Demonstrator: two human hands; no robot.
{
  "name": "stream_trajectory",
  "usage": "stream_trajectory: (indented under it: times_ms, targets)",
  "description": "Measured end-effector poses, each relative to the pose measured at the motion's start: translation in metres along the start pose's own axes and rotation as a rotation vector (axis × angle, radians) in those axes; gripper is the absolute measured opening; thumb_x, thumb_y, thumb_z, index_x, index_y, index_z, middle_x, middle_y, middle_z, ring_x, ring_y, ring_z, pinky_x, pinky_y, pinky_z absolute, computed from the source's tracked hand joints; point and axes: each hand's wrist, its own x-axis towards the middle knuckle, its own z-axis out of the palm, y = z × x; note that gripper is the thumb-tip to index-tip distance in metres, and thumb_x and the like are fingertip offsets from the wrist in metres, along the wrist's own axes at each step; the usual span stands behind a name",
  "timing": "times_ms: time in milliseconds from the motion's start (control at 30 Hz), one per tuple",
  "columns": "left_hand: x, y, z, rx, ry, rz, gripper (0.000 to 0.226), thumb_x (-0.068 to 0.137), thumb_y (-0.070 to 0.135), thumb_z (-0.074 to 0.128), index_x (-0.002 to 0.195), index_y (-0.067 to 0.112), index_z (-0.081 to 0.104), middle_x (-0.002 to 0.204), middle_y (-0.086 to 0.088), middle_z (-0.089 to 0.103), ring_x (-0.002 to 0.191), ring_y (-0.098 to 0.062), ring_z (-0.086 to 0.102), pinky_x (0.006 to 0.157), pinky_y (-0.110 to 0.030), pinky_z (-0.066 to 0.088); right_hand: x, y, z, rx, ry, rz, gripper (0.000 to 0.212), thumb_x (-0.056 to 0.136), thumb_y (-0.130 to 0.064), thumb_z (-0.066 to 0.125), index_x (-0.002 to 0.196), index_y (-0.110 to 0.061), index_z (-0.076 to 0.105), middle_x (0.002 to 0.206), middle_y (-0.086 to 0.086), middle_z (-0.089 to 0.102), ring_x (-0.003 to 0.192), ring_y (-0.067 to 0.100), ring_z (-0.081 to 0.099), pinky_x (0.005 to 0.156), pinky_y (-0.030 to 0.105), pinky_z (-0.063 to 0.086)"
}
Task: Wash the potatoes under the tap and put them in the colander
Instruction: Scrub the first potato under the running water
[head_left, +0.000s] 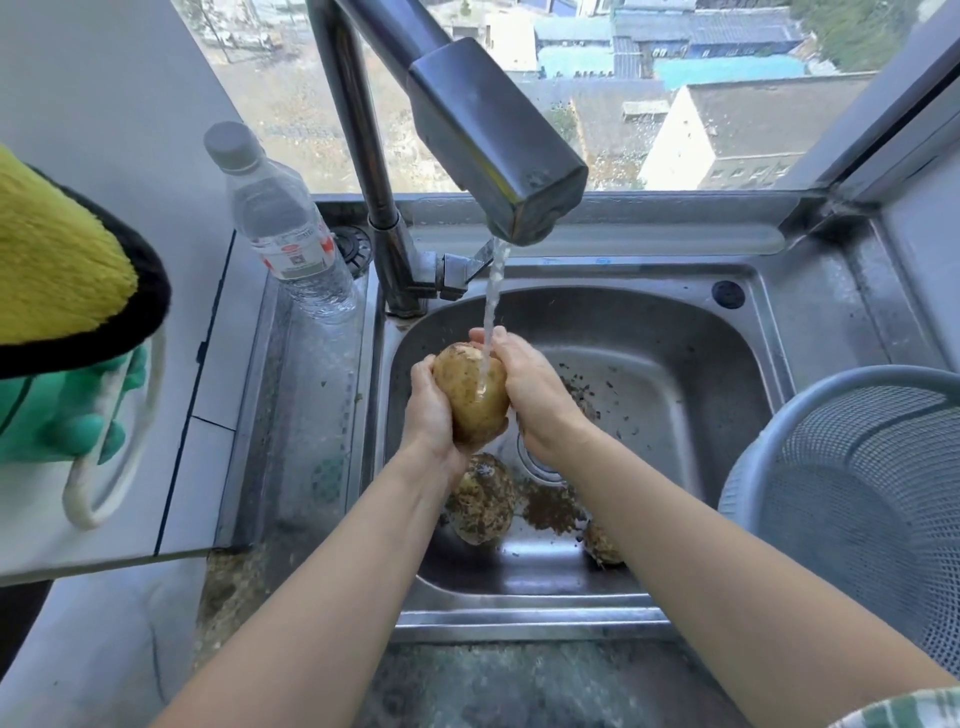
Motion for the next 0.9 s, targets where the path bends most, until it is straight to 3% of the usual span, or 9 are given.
stream_trajectory:
  times_ms: [100,167,267,367,433,533,600,767,900]
  targets:
    - [0.012,-0.008,-0.004,0.142,0.152,0.257,0.036,0.098,0.034,0.043,0.106,0.008,0.066,0.110,-0.017,0.070,0.102,-0.033,0.069,0.076,-0.046,0.062,-0.006,0.007,0.006,-0.054,-0.056,0.028,0.042,0.094,-0.045,0.057,0.126,-0.017,0.058,0.119,0.003,0.066,0.110,0.015,0.063,0.091,0.029,0.053]
    - [0.010,-0.013,-0.002,0.199,0.193,0.342,0.033,0.099,0.034,0.040,0.107,0.015,0.065,0.114,-0.018,0.068,0.106,-0.032,0.068,0.082,-0.048,0.061,-0.005,0.002,0.005,-0.015,-0.019,0.087,0.045,0.090,-0.046,0.063,0.121,-0.013,0.063,0.112,0.007,0.070,0.104,0.019,0.068,0.089,0.033,0.056]
    - [0.000,-0.009,0.002,0.222,0.159,0.164,0.042,0.099,0.049,0.034,0.117,0.022,0.060,0.117,-0.015,0.065,0.105,-0.031,0.065,0.073,-0.043,0.059,-0.002,0.002,0.001,-0.064,-0.033,0.027,0.035,0.090,-0.035,0.066,0.120,-0.016,0.064,0.116,0.009,0.068,0.107,0.022,0.065,0.087,0.031,0.056]
    - [-0.003,0.006,-0.003,0.141,0.038,-0.142,0.061,0.094,0.065,0.036,0.120,0.017,0.063,0.114,-0.018,0.068,0.099,-0.032,0.068,0.072,-0.049,0.060,-0.004,0.015,-0.012,-0.064,-0.229,-0.050,0.051,0.084,-0.025,0.070,0.132,-0.026,0.054,0.130,0.009,0.057,0.118,0.023,0.059,0.097,0.035,0.053]
    - [-0.004,0.010,-0.004,0.115,-0.003,-0.121,0.058,0.094,0.061,0.039,0.120,0.015,0.064,0.113,-0.019,0.069,0.098,-0.032,0.069,0.074,-0.051,0.061,-0.005,0.015,-0.016,-0.009,-0.312,-0.054,0.054,0.082,-0.025,0.070,0.132,-0.030,0.052,0.130,0.010,0.056,0.120,0.025,0.058,0.099,0.037,0.053]
    - [-0.005,0.003,0.005,0.059,-0.025,-0.034,0.050,0.096,0.049,0.040,0.117,0.011,0.064,0.114,-0.018,0.068,0.101,-0.030,0.068,0.067,-0.043,0.061,-0.005,0.006,-0.005,-0.066,-0.078,-0.075,0.035,0.087,-0.029,0.071,0.120,-0.027,0.061,0.120,0.004,0.063,0.113,0.020,0.062,0.085,0.026,0.056]
    - [-0.005,0.002,0.007,0.029,-0.033,-0.020,0.044,0.097,0.045,0.040,0.111,0.011,0.066,0.110,-0.017,0.069,0.099,-0.029,0.068,0.068,-0.042,0.061,-0.002,0.003,-0.001,-0.053,-0.008,-0.036,0.029,0.087,-0.028,0.071,0.115,-0.025,0.064,0.117,0.005,0.066,0.113,0.022,0.063,0.085,0.028,0.056]
    - [0.003,0.011,-0.001,-0.016,-0.041,-0.062,0.048,0.097,0.050,0.042,0.119,0.012,0.062,0.120,-0.024,0.065,0.103,-0.036,0.067,0.079,-0.052,0.058,0.003,-0.006,-0.025,0.265,-0.404,0.109,0.049,0.090,0.007,0.056,0.136,-0.010,0.052,0.129,0.016,0.058,0.121,0.030,0.056,0.107,0.045,0.045]
    - [0.002,0.005,0.005,0.025,-0.074,-0.028,0.046,0.097,0.045,0.042,0.120,0.011,0.063,0.124,-0.025,0.064,0.110,-0.038,0.065,0.086,-0.055,0.057,0.000,-0.011,-0.009,0.045,-0.123,0.052,0.036,0.086,-0.016,0.072,0.120,-0.014,0.063,0.120,0.011,0.066,0.111,0.024,0.063,0.089,0.035,0.055]
